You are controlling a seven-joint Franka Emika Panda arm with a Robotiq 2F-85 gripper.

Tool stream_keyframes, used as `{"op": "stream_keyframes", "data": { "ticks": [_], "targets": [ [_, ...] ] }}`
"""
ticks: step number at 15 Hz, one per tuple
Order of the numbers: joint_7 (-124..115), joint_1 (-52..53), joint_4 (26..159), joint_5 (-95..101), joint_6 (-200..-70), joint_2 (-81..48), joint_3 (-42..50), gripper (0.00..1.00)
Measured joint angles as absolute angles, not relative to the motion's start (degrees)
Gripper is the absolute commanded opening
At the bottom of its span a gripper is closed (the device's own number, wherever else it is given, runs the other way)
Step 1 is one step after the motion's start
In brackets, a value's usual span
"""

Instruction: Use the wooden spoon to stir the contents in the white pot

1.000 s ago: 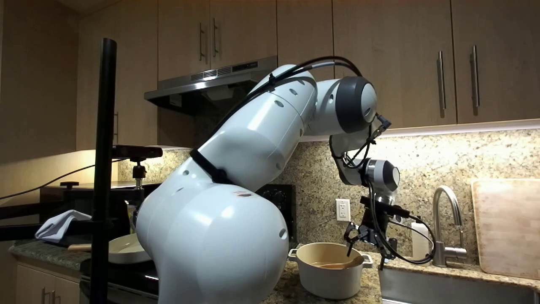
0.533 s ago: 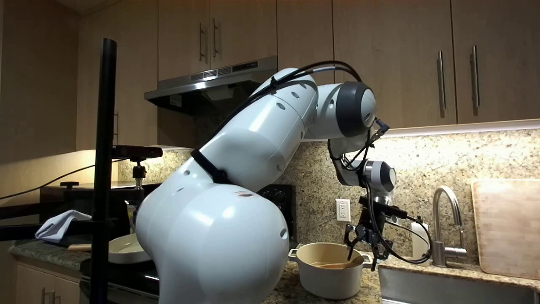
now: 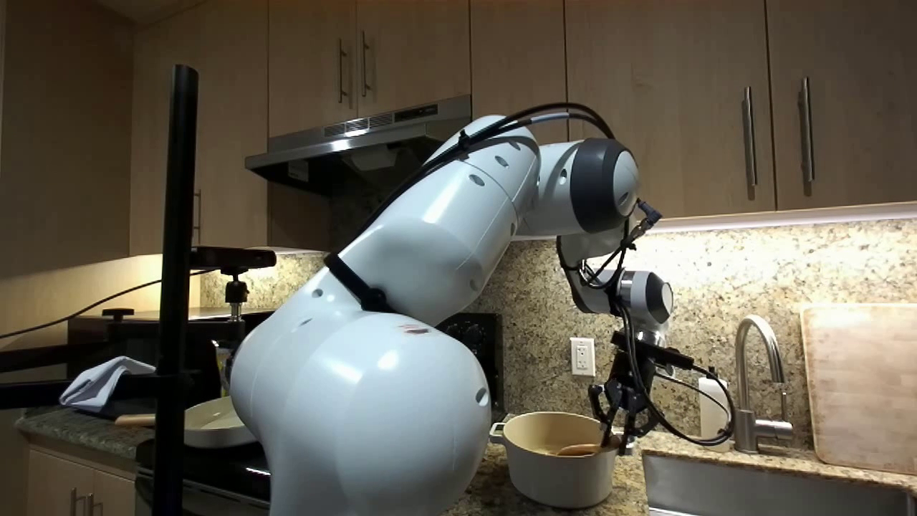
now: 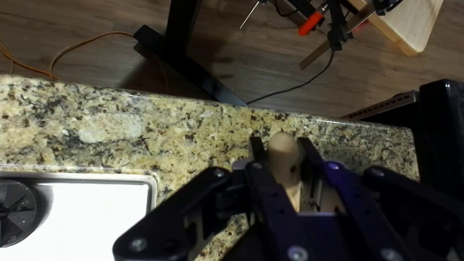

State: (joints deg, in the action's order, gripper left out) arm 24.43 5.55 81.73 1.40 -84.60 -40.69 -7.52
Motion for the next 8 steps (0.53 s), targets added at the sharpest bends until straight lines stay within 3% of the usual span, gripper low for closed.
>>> {"op": "stream_keyframes", "data": {
  "ticks": [8],
  "targets": [
    [24.2, 5.6, 81.7, 2.4, -84.4, -39.7, -7.4, 0.08]
  ]
}}
